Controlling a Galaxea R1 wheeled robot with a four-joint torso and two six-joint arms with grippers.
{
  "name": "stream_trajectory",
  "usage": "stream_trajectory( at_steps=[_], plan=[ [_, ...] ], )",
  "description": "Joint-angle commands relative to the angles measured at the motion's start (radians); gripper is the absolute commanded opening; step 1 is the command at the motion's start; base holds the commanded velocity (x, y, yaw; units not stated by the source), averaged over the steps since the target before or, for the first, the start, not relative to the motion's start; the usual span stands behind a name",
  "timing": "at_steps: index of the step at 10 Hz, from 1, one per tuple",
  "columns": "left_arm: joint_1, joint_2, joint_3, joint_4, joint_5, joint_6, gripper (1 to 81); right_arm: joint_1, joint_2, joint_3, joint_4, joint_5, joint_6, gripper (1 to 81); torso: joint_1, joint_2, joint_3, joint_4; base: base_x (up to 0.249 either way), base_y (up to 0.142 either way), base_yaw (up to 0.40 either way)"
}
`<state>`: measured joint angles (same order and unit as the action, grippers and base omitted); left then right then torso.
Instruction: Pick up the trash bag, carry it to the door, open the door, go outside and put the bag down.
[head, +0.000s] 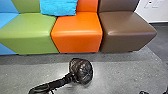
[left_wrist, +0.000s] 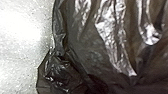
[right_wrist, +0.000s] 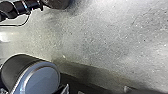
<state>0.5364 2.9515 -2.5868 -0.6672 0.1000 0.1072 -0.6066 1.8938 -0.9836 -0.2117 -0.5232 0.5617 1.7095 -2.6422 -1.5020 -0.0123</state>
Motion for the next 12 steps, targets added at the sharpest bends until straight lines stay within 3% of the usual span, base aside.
stream_trajectory(
  at_steps=[1,3,5,7,9,12],
  plan=[
    [-0.066,-0.029,0.003,-0.009,0.115,0.002,1.0,0.072,-0.048,0.031,0.009,-0.046,0.000,81.1,-0.063,0.098,0.000,0.000,0.000,0.000,0.000],
    [-0.092,-0.090,0.094,-0.052,0.156,-0.006,1.0,0.069,-0.039,0.031,0.009,-0.044,0.000,81.1,-0.106,0.168,0.000,0.000,0.000,0.000,0.000],
    [-0.115,-0.182,0.235,-0.092,0.156,-0.006,1.0,0.063,-0.034,0.030,0.011,-0.043,-0.002,81.1,-0.151,0.241,0.000,0.000,0.000,0.000,0.000],
    [-0.130,-0.238,0.300,-0.115,0.162,-0.006,1.0,0.047,-0.026,0.028,0.009,-0.043,-0.002,81.1,-0.190,0.305,0.098,0.000,0.000,0.000,0.000],
    [-0.141,-0.270,0.313,-0.120,0.224,-0.008,1.0,0.024,-0.023,0.019,0.008,-0.041,-0.002,81.1,-0.222,0.359,0.126,0.000,0.000,0.000,0.000],
    [-0.143,-0.365,0.428,-0.130,0.227,-0.008,1.0,-0.011,-0.017,0.002,-0.008,-0.028,-0.003,81.1,-0.286,0.458,0.227,0.000,0.000,0.000,0.000]
  ],
)
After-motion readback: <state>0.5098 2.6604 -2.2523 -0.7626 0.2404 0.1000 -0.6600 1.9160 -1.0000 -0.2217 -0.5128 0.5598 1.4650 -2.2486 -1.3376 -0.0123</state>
